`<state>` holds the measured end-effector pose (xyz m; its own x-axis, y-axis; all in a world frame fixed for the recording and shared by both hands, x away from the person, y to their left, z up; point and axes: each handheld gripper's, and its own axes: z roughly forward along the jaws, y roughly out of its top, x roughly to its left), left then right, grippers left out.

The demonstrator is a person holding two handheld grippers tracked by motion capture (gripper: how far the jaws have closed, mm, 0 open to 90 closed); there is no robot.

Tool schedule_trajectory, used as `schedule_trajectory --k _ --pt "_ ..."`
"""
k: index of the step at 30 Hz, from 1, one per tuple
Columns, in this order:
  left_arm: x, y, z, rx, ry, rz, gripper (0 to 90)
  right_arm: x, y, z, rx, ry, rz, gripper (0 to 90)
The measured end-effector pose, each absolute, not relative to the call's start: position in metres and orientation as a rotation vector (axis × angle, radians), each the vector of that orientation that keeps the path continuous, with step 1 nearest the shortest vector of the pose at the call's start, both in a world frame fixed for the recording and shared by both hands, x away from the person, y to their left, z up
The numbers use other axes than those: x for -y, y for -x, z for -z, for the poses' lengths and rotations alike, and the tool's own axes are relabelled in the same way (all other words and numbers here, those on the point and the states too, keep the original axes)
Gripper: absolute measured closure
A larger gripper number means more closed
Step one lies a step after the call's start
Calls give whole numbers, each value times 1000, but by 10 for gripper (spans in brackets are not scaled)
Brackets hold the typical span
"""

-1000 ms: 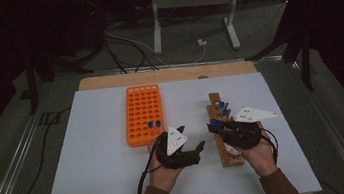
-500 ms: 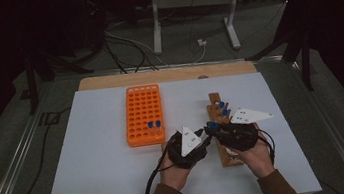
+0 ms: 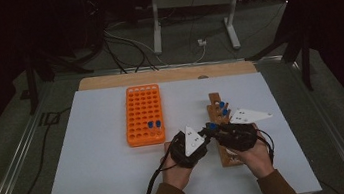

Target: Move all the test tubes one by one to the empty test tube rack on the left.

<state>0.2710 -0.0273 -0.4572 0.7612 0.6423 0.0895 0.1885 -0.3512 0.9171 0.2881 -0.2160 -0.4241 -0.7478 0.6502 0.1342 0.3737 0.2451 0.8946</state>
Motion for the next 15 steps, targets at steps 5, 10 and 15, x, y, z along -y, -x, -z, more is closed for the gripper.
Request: schedule_trajectory --k 5,10,15 --pt "28 -271 457 -636 -1910 -537 783 217 -288 424 -2247 -964 -1516 748" --pt "24 -273 457 -651 -1913 -536 784 220 -289 422 -2235 -967 -1525 638" --pt "20 -275 456 -666 -1904 -529 783 223 -290 421 -2225 -978 -1547 505"
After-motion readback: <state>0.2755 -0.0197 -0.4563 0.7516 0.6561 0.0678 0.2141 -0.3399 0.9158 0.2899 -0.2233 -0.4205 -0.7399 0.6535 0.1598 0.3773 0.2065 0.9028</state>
